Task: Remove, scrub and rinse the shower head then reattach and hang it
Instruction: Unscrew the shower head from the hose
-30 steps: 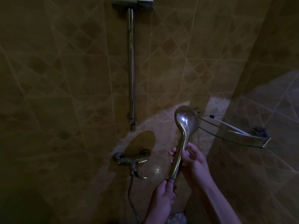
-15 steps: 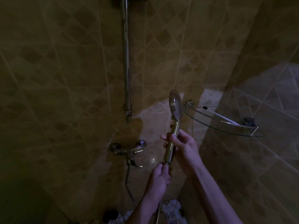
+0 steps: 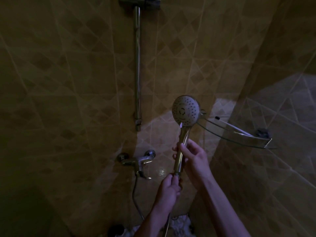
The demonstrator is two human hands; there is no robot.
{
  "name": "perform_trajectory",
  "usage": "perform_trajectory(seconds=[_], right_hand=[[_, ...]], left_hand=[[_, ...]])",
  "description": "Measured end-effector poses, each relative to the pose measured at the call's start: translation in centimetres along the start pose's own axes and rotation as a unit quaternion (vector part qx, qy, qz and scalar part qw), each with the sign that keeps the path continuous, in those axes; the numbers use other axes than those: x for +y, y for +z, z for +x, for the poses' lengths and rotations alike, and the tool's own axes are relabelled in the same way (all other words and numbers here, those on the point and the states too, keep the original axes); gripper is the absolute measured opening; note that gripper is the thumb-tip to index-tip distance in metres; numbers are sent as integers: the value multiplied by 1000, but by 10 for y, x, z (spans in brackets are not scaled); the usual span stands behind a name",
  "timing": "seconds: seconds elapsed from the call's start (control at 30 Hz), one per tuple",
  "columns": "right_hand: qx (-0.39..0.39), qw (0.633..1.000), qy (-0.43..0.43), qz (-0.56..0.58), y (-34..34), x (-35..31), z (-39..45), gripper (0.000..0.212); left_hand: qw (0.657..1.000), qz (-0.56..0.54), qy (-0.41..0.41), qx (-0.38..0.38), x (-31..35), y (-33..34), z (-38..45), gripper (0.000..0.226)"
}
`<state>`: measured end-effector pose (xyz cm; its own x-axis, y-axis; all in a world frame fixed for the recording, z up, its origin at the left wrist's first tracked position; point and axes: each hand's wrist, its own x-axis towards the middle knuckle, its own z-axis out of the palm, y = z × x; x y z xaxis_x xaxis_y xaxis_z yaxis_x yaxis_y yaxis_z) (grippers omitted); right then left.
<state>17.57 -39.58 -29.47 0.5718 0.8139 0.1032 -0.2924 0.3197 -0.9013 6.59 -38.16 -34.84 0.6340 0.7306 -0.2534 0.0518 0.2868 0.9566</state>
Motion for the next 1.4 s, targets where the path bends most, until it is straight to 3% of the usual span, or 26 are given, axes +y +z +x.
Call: perform_trajectory(seconds=[0.33, 0.5, 0.63, 0.8, 1.0, 1.2, 1.3, 1.4], right_hand=[[-56, 989, 40, 131, 4, -6, -4, 25], [-12, 1000, 17, -10, 6, -2, -4, 30], [-9, 999, 2, -44, 2, -4, -6, 26], [-28, 999, -13, -7, 4, -3, -5, 21], [-43, 997, 30, 56, 8, -3, -7, 20], [6, 998, -28, -51, 11, 3, -6, 15], [10, 999, -25, -37, 8, 2, -9, 25], [1, 1000, -21, -22, 7, 0, -10, 19]], left_hand=[[1000, -8, 7, -12, 7, -7, -4, 20], [999, 26, 22, -7, 5, -6, -9, 18], [1000, 27, 3, 5, 7, -7, -9, 20], [1000, 23, -8, 8, 8, -6, -6, 25], [1000, 20, 3, -18, 5, -5, -12, 23], [1000, 10, 4, -26, 8, 0, -19, 22], [999, 18, 7, -31, 7, -3, -20, 20], [1000, 9, 1, -25, 4, 0, -19, 18]])
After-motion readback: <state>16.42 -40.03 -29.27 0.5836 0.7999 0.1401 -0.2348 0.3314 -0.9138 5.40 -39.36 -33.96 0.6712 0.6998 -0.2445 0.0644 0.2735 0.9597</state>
